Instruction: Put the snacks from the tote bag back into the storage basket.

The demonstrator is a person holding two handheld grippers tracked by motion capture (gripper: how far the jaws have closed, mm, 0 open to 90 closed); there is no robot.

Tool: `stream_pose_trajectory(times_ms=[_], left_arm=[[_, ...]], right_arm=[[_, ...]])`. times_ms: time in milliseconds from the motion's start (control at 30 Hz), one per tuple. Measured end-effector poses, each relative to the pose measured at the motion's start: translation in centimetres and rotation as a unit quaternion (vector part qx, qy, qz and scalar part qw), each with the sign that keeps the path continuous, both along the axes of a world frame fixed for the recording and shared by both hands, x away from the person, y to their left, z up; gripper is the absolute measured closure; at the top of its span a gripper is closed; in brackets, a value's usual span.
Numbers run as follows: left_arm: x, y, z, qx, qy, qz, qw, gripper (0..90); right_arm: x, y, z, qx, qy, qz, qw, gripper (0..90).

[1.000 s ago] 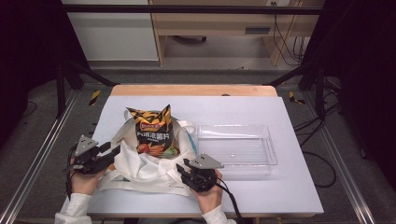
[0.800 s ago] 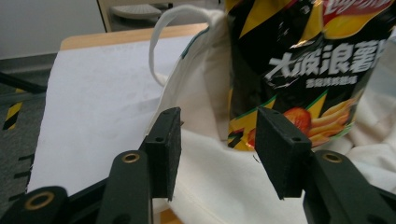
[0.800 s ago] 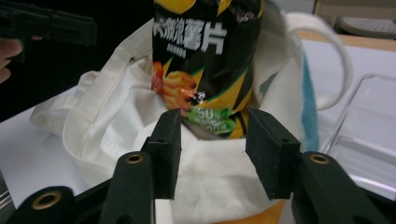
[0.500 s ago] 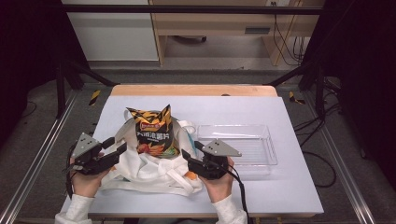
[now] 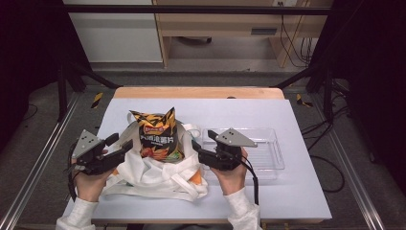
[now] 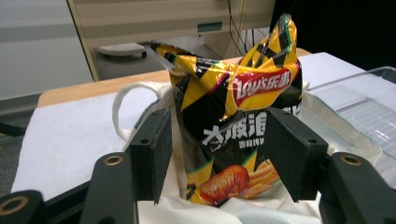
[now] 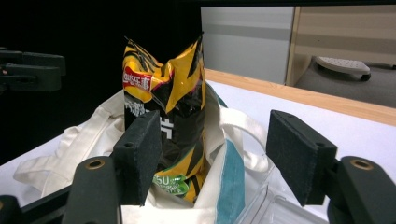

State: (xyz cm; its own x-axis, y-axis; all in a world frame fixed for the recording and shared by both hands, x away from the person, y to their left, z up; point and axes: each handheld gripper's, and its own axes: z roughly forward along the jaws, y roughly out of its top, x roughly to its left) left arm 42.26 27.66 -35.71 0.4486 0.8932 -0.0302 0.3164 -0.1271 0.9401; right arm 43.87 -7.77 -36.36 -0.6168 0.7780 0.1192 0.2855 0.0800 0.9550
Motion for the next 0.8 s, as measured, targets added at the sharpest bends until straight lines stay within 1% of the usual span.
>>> stream_pose_trajectory(times_ms=[100, 200, 333, 467, 600, 667, 733, 800], left_arm=[[0.3, -0.1, 0.4, -0.002, -0.004, 0.003, 1.0000, 41.7], [0.7, -0.2, 0.8, -0.003, -0.008, 0.006, 0.9999, 41.8], [1.4, -0.2, 1.0, -0.005, -0.011, 0.012, 0.9999, 41.9], [2.3, -0.4, 1.1, -0.009, -0.008, 0.016, 0.9998, 42.1], [3.1, -0.8, 1.0, -0.004, -0.007, 0.018, 0.9998, 42.1], [3.5, -1.0, 0.9, -0.005, -0.002, 0.016, 0.9999, 42.3], [3.8, -1.4, 0.8, 0.001, 0.000, 0.015, 0.9999, 43.9], [4.2, -1.7, 0.6, 0.004, 0.002, 0.013, 0.9999, 44.8]], right_arm=[[0.4, 0.0, 0.4, -0.002, -0.003, 0.004, 1.0000, 35.7], [0.8, 0.0, 0.8, 0.002, -0.004, 0.005, 1.0000, 35.8], [1.4, 0.3, 1.1, -0.007, -0.006, 0.004, 1.0000, 35.8], [2.1, 0.5, 1.3, -0.009, -0.006, 0.006, 0.9999, 35.8], [2.6, 0.7, 1.6, -0.012, -0.007, 0.002, 0.9999, 36.0], [2.9, 0.8, 1.6, -0.010, -0.005, 0.002, 0.9999, 36.1], [3.2, 1.1, 1.7, -0.009, -0.001, 0.002, 1.0000, 36.1], [3.4, 1.4, 1.8, -0.009, -0.002, 0.002, 1.0000, 36.5]])
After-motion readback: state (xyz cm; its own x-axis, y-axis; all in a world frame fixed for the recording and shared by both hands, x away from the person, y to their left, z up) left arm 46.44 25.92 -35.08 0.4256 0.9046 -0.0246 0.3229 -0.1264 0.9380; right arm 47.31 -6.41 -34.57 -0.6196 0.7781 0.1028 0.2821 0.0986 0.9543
